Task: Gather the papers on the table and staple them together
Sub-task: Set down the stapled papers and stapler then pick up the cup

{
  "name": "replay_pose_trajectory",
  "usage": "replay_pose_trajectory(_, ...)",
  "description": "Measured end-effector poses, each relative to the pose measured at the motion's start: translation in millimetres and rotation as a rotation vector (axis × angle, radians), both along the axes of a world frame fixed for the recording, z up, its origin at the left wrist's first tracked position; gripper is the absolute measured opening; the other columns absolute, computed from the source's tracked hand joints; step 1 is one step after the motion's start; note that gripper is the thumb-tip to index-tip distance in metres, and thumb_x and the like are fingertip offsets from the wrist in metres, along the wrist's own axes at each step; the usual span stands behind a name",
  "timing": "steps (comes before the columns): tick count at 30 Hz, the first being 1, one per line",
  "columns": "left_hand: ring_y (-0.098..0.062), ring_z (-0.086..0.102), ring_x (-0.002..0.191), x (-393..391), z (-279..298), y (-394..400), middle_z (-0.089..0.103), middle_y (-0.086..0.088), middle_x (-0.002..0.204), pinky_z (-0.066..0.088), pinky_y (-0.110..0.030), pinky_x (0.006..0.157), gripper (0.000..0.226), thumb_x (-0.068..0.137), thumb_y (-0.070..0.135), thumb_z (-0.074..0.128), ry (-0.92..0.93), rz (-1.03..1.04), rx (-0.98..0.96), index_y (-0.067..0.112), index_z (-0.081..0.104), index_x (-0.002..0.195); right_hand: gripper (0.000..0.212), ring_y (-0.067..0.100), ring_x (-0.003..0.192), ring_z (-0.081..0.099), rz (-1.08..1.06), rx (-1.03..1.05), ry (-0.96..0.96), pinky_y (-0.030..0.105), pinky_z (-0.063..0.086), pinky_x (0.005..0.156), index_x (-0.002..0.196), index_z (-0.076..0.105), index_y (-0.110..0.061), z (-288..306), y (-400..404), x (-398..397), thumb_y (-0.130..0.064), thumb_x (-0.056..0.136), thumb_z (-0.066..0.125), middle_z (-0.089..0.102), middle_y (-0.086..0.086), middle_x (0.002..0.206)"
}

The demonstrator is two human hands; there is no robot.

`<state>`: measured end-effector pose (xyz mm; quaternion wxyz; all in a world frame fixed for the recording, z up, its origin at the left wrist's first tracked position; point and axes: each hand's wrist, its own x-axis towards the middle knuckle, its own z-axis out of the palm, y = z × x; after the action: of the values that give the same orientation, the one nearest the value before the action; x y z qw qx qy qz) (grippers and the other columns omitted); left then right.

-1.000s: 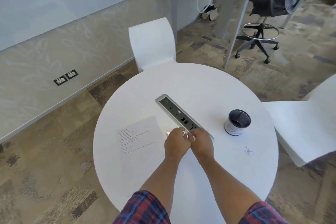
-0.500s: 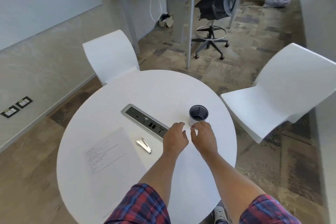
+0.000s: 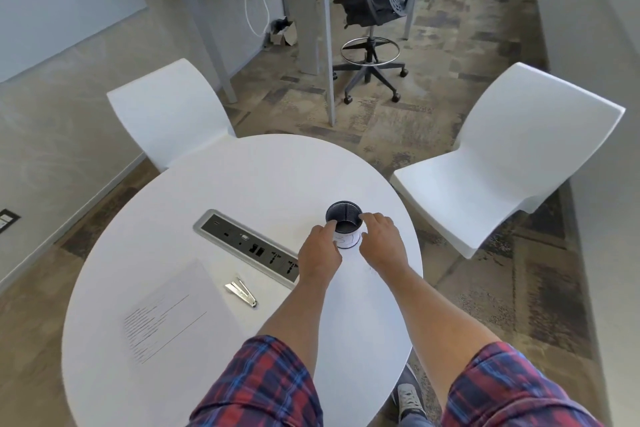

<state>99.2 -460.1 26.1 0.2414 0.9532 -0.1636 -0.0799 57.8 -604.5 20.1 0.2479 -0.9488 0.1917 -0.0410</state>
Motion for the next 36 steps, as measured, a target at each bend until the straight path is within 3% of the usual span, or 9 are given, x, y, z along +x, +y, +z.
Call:
replay_pose_trajectory(7,-0.029,0.063,0.108,20.4,-9.5,-16.4,0.064,-0.007,0.115,0.054,-0.039,0.086,0.030,0.093,0.009,0.057,0.034,0.004,0.025,0.014,0.063,0.122,0.057,0.033,0.118,0.055,0.106,0.010,0.111,0.040,0.048,0.093,0.139,0.060,-0.014,-4.3,-19.8,18.7,0.007,0.087,0.051,0.066,0.011,0.122)
replay_pose_trajectory(12,-0.028,0.065,0.092,31.8,-11.2,-24.0,0.067,-0.004,0.100,0.055,-0.041,0.074,0.016,0.088,0.009,0.064,0.030,0.038,-0.048,0.016,0.066,0.101,0.061,0.028,0.123,0.055,0.097,0.086,0.120,0.038,0.049,0.095,0.140,0.063,-0.017,-3.6,-27.7,21.0,0.006,0.086,0.046,0.066,0.007,0.126)
replay_pose_trajectory(16,-0.026,0.064,0.089,33.0,-6.3,-35.9,0.068,-0.002,0.099,0.055,-0.043,0.074,0.016,0.085,0.007,0.068,0.010,-0.044,-0.127,0.018,0.067,0.097,0.040,0.034,0.104,0.066,-0.001,0.170,0.028,0.040,0.053,0.080,0.122,0.070,-0.016,2.5,-46.4,12.7,-0.003,0.095,0.044,0.074,0.011,0.109)
replay_pose_trajectory(18,-0.023,0.064,0.090,30.9,-3.0,-44.4,0.069,0.001,0.099,0.055,-0.041,0.077,0.017,0.083,0.009,0.072,0.021,-0.104,-0.176,0.020,0.067,0.095,0.034,0.037,0.095,0.067,-0.083,0.219,0.004,0.040,0.050,0.072,0.130,0.060,-0.016,5.2,-61.3,6.4,-0.013,0.100,0.044,0.075,0.016,0.101)
replay_pose_trajectory(21,-0.018,0.064,0.090,24.6,3.5,-59.3,0.069,0.007,0.098,0.055,-0.039,0.080,0.020,0.079,0.011,0.075,0.045,-0.183,-0.244,0.024,0.066,0.092,0.042,0.033,0.092,0.068,-0.195,0.300,-0.010,0.039,0.051,0.075,0.138,0.051,-0.019,8.2,-84.7,-6.0,-0.040,0.102,0.049,0.075,0.014,0.095)
replay_pose_trajectory(23,-0.016,0.063,0.088,19.0,7.3,-71.0,0.069,0.011,0.097,0.055,-0.038,0.079,0.023,0.078,0.010,0.074,0.054,-0.232,-0.261,0.026,0.066,0.091,0.037,0.029,0.087,0.069,-0.240,0.316,0.007,0.035,0.049,0.072,0.123,0.061,-0.015,8.8,-98.4,-15.1,-0.044,0.101,0.051,0.076,0.009,0.088)
replay_pose_trajectory(27,-0.020,0.063,0.082,6.3,12.4,-92.4,0.072,0.010,0.094,0.056,-0.040,0.075,0.025,0.078,0.011,0.071,0.085,-0.323,-0.243,0.030,0.062,0.092,0.031,0.031,0.078,0.062,-0.285,0.239,0.039,0.034,0.041,0.063,0.082,0.057,-0.010,16.5,-115.9,-35.5,-0.033,0.102,0.053,0.072,0.012,0.082)
replay_pose_trajectory(31,-0.025,0.067,0.088,-8.3,16.1,-109.0,0.074,0.006,0.096,0.058,-0.043,0.076,0.023,0.084,0.020,0.070,0.094,-0.407,-0.174,0.033,0.061,0.101,0.033,0.034,0.074,0.063,-0.394,0.213,0.077,0.033,0.041,0.056,0.075,0.062,-0.005,21.2,-132.5,-55.1,-0.025,0.099,0.053,0.070,0.014,0.077)
replay_pose_trajectory(36,-0.024,0.064,0.115,-23.8,19.3,-110.1,0.072,-0.001,0.122,0.056,-0.041,0.089,0.047,0.094,0.025,0.061,0.029,-0.432,-0.080,0.034,0.051,0.139,0.034,0.026,0.061,0.053,-0.488,0.162,0.089,0.028,0.031,0.047,0.067,0.050,-0.014,19.7,-139.7,-81.3,-0.024,0.099,0.051,0.057,0.005,0.066)
